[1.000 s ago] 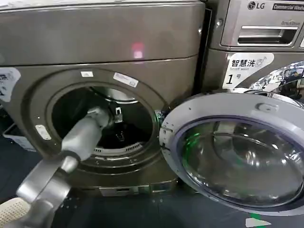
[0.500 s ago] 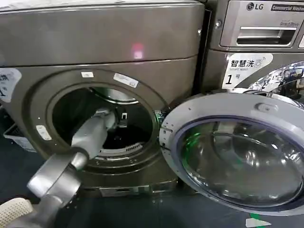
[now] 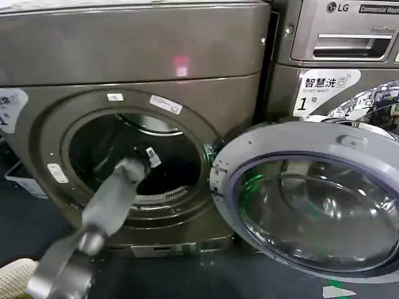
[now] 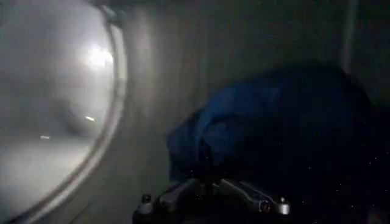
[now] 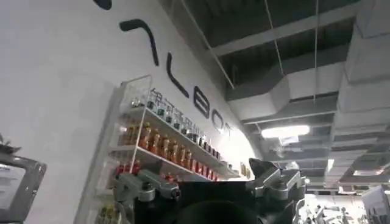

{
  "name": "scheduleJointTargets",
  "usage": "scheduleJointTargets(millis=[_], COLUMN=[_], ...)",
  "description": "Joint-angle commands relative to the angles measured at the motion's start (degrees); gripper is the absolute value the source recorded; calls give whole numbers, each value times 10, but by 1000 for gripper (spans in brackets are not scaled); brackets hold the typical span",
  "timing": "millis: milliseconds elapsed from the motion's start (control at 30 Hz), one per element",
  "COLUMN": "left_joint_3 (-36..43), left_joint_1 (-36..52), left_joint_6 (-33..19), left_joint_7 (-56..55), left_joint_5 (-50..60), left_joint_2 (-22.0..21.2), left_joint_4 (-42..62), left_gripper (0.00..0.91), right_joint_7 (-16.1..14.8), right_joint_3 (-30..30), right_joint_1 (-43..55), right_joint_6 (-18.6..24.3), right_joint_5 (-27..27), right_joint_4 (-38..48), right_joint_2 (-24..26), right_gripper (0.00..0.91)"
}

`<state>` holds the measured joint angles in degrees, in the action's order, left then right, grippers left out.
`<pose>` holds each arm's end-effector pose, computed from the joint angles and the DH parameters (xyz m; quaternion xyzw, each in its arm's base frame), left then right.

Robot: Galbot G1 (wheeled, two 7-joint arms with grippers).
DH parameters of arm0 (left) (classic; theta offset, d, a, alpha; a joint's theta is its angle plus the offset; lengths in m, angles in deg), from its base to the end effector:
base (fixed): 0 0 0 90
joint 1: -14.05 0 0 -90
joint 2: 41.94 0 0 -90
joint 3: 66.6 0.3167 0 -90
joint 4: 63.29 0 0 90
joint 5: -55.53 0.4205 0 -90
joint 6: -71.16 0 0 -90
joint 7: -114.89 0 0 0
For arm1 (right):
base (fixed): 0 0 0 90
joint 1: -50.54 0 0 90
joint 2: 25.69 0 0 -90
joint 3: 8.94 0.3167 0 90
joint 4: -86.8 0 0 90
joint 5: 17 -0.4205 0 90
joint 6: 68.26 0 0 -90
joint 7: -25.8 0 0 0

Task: Grasp the clothes from the dryer.

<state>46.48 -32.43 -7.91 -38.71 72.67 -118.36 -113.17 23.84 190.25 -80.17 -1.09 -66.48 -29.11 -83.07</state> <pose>0.6282 0.0155 -0.2320 -0.2453 -0.8946 -0.3400 0.1546 -0.0417 -0.3725 0.1422 0.4781 0.8321 -0.1803 0.2155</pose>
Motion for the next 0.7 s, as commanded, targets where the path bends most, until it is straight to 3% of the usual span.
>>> scheduleJointTargets(millis=[33, 167, 233, 367, 700], left_joint_3=[-107, -146, -152, -158, -150], left_joint_1=[-182, -242, -271, -324, -311], left_joint_6=[-21, -54, -101, -140, -131], left_joint_7=[-240, -306, -338, -371, -364], left_joint_5=[-130, -162, -176, -175, -178], left_joint_2=[-3, -31, -38, -57, -57], left_joint_4=[-261, -319, -345, -380, -374], left_gripper=[0, 0, 0, 0, 0], right_joint_7=[4, 8, 15, 15, 12], right_joint_3=[-7, -12, -18, -32, -27], right_joint_1=[1, 4, 6, 11, 9], right_joint_6=[6, 23, 42, 55, 73], right_joint_5=[-6, -5, -2, 29, 31], right_joint_4=[-4, -5, -4, -6, 0], right_joint_2=[0, -1, -3, -7, -6], right_gripper=[907, 907, 907, 907, 907])
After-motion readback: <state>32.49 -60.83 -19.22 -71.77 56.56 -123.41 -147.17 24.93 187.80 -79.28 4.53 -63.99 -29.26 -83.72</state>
